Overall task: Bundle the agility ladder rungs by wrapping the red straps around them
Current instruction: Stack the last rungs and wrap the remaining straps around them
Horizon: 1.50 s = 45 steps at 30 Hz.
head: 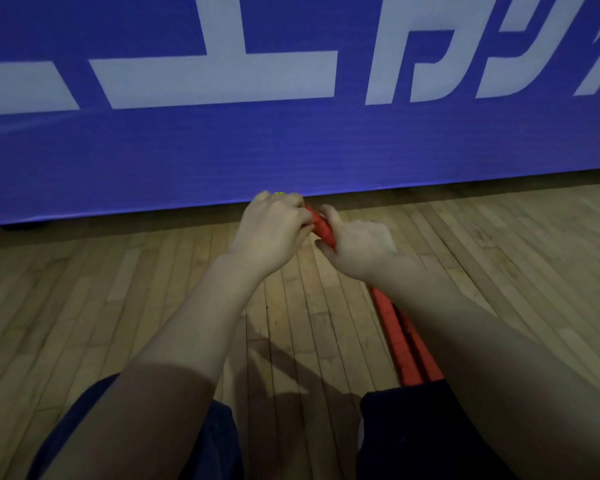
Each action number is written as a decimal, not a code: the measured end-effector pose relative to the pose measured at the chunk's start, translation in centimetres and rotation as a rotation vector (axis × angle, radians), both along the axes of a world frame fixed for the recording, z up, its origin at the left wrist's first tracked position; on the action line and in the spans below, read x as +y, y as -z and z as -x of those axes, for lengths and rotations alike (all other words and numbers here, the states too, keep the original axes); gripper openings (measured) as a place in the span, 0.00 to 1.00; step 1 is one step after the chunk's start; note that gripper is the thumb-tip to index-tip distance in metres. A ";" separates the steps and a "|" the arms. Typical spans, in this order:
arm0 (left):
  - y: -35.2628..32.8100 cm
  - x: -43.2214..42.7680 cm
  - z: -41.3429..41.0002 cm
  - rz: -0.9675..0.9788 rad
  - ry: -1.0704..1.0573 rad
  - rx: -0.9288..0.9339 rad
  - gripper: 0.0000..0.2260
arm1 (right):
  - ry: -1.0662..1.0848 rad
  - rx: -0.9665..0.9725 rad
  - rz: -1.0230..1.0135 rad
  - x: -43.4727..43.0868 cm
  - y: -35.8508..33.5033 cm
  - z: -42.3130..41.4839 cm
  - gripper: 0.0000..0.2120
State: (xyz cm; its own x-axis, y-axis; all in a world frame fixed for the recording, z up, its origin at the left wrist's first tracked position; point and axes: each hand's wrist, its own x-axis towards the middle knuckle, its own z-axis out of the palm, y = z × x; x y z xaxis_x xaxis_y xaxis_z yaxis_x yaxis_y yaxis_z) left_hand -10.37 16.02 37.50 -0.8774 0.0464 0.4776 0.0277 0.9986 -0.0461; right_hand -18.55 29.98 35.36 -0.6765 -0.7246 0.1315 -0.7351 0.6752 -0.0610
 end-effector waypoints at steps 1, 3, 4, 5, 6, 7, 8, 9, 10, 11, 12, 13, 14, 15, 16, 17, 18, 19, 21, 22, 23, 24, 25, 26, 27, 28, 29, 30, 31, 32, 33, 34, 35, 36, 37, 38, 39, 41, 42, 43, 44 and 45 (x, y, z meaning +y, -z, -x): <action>0.2 -0.2 0.1 -0.020 -0.005 -0.017 0.10 | -0.007 0.009 0.009 0.2 0.0 0.2 0.25; 0.5 -0.2 0.0 -0.170 -0.021 -0.074 0.12 | -0.006 0.019 0.023 0.5 -0.1 0.7 0.25; 0.5 0.0 -0.1 -0.323 -0.058 -0.096 0.17 | 0.000 0.024 0.028 0.7 -0.2 0.8 0.25; 0.2 0.2 -0.1 -0.520 -0.123 -0.110 0.23 | 0.004 0.033 0.037 0.8 -0.3 1.0 0.26; -0.1 0.4 0.0 -0.716 -0.205 -0.106 0.28 | 0.005 0.044 0.052 0.9 -0.4 1.1 0.26; -0.2 0.4 0.3 -0.868 -0.282 -0.088 0.30 | 0.006 0.061 0.071 0.9 -0.6 1.2 0.26; -0.5 0.4 0.5 -0.986 -0.339 -0.070 0.31 | 0.004 0.080 0.093 1.0 -0.7 1.3 0.26; -0.8 0.3 0.7 -1.103 -0.357 -0.077 0.31 | 0.002 0.092 0.114 0.9 -0.8 1.3 0.26; -1.1 0.4 0.6 -1.230 -0.330 -0.113 0.34 | -0.004 0.099 0.132 0.8 -0.8 1.3 0.26; -1.4 0.5 0.5 -1.351 -0.282 -0.170 0.36 | -0.014 0.105 0.139 0.7 -0.8 1.2 0.26; -1.5 0.7 0.5 -1.418 -0.235 -0.229 0.35 | -0.024 0.112 0.137 0.6 -0.8 1.2 0.26; -1.3 0.7 0.5 -1.423 -0.195 -0.270 0.31 | -0.034 0.120 0.134 0.4 -0.7 1.1 0.26; -1.1 0.8 0.5 -1.394 -0.168 -0.279 0.25 | -0.043 0.128 0.130 0.3 -0.6 1.0 0.26; -1.0 0.9 0.5 -1.374 -0.151 -0.250 0.19 | -0.048 0.136 0.132 0.2 -0.6 1.0 0.26; -1.0 0.9 0.4 -1.381 -0.134 -0.199 0.15 | -0.049 0.140 0.139 0.2 -0.6 1.1 0.26; -1.1 0.8 0.3 -1.393 -0.109 -0.151 0.13 | -0.046 0.142 0.149 0.3 -0.6 1.2 0.26; -1.2 0.8 0.3 -1.392 -0.076 -0.118 0.12 | -0.041 0.142 0.162 0.4 -0.7 1.3 0.26; -1.4 0.7 0.3 -1.376 -0.041 -0.104 0.11 | -0.038 0.143 0.176 0.5 -0.7 1.3 0.26; -1.7 0.7 0.3 -1.351 0.026 -0.100 0.10 | -0.031 0.149 0.212 0.8 -1.0 1.6 0.26; -1.6 0.8 0.4 -1.357 0.046 -0.098 0.09 | -0.029 0.153 0.234 1.0 -1.1 1.7 0.26; -1.6 0.9 0.4 -1.375 0.061 -0.094 0.08 | -0.028 0.154 0.253 1.1 -1.3 1.8 0.26; -1.5 1.0 0.5 -1.398 0.072 -0.091 0.07 | -0.026 0.152 0.272 1.3 -1.5 1.9 0.26; -1.3 1.0 0.6 -1.409 0.080 -0.090 0.07 | -0.026 0.141 0.292 1.5 -1.8 1.9 0.26; -1.1 1.1 0.7 -1.409 0.085 -0.082 0.08 | -0.029 0.115 0.312 1.8 -2.0 1.9 0.25; -1.0 1.2 0.9 -1.397 0.080 -0.064 0.09 | -0.033 0.071 0.330 2.0 -2.3 1.7 0.24; -0.9 1.3 1.1 -1.380 0.062 -0.030 0.10 | -0.040 0.006 0.349 2.2 -2.6 1.5 0.24; -0.8 1.3 1.3 -1.367 0.043 0.014 0.11 | -0.050 -0.082 0.376 2.4 -2.9 1.3 0.23; -0.7 1.3 1.5 -1.366 0.037 0.059 0.12 | -0.069 -0.189 0.423 2.5 -3.0 1.2 0.22; -0.7 1.4 1.6 -1.371 0.045 0.094 0.12 | -0.095 -0.311 0.487 2.5 -3.1 1.2 0.20; -0.6 1.4 1.7 -1.381 0.057 0.123 0.13 | -0.129 -0.431 0.553 2.5 -3.2 1.2 0.19; -0.6 1.5 1.8 -1.400 0.065 0.142 0.15 | -0.162 -0.537 0.610 2.5 -3.3 1.1 0.17; -0.5 1.5 1.8 -1.426 0.069 0.152 0.16 | -0.191 -0.628 0.649 2.5 -3.5 1.1 0.16; -0.6 1.5 1.8 -1.447 0.080 0.151 0.18 | -0.214 -0.697 0.668 2.5 -3.8 1.1 0.16; -0.7 1.4 1.7 -1.440 0.095 0.137 0.19 | -0.235 -0.754 0.670 2.6 -4.1 0.9 0.16; -0.8 1.4 1.6 -1.397 0.118 0.115 0.18 | -0.250 -0.800 0.661 2.7 -4.5 0.8 0.15; -0.8 1.4 1.5 -1.349 0.151 0.095 0.16 | -0.254 -0.848 0.648 2.8 -4.7 0.7 0.14; -0.9 1.5 1.4 -1.317 0.182 0.085 0.14 | -0.244 -0.897 0.626 3.1 -4.9 0.7 0.12; -1.0 2.0 1.2 -1.299 0.192 0.089 0.12 | -0.203 -0.986 0.577 3.4 -5.1 0.7 0.11; -1.0 2.3 1.2 -1.283 0.176 0.106 0.12 | -0.178 -1.024 0.557 3.5 -5.2 0.7 0.10; -1.0 2.5 1.2 -1.253 0.147 0.125 0.12 | -0.156 -1.065 0.551 3.5 -5.3 0.6 0.08; -1.0 2.7 1.4 -1.220 0.108 0.145 0.12 | -0.138 -1.106 0.567 3.4 -5.2 0.5 0.09; -1.0 2.7 1.5 -1.180 0.068 0.163 0.13 | -0.124 -1.135 0.591 3.2 -5.2 0.3 0.10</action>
State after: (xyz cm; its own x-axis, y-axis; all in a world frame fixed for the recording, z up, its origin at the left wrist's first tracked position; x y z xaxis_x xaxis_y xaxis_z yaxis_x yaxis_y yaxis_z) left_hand -11.85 18.70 38.50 -0.8153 -0.4516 0.3623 0.1614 0.4236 0.8913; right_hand -18.87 33.19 40.56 -0.5530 -0.8196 -0.1495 -0.1306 0.2625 -0.9561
